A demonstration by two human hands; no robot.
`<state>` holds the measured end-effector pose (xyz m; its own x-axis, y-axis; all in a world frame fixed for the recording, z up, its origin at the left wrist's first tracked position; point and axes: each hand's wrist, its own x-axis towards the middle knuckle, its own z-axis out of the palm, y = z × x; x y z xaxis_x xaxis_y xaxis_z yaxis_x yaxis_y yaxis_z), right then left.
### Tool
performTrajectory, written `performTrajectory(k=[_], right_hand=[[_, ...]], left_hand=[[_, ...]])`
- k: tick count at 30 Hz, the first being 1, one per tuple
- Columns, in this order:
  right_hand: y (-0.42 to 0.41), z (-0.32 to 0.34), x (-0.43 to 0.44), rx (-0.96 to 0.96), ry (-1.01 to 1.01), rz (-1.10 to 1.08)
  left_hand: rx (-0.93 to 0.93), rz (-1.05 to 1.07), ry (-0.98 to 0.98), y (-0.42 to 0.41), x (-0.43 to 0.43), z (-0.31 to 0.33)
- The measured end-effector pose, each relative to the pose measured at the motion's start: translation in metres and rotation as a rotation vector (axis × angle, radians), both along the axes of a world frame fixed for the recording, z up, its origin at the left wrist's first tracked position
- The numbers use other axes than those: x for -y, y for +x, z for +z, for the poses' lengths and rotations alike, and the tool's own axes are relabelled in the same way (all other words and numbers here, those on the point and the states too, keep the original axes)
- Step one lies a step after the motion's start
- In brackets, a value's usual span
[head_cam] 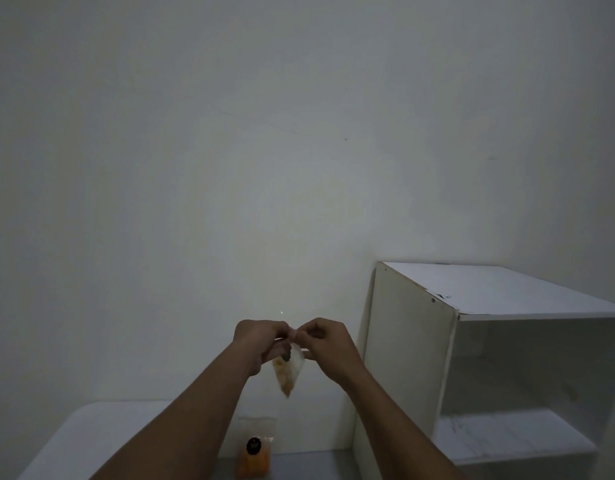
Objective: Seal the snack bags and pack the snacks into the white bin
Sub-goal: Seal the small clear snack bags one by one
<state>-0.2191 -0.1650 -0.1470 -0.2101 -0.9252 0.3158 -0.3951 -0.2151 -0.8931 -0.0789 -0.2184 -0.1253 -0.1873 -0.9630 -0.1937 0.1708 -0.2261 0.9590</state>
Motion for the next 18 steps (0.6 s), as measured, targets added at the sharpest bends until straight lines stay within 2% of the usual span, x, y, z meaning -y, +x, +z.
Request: performTrajectory(k=[8, 18], right_hand=[[0.002, 0.015, -0.001, 0.115, 0.037, 0.041], [0.001, 0.029, -0.010, 0.336, 0.067, 0.093]], left_hand=[[0.040, -0.085, -0.046, 0.004, -0.001, 0.010], [-0.144, -0.095, -0.013, 0.002, -0.009, 0.015]])
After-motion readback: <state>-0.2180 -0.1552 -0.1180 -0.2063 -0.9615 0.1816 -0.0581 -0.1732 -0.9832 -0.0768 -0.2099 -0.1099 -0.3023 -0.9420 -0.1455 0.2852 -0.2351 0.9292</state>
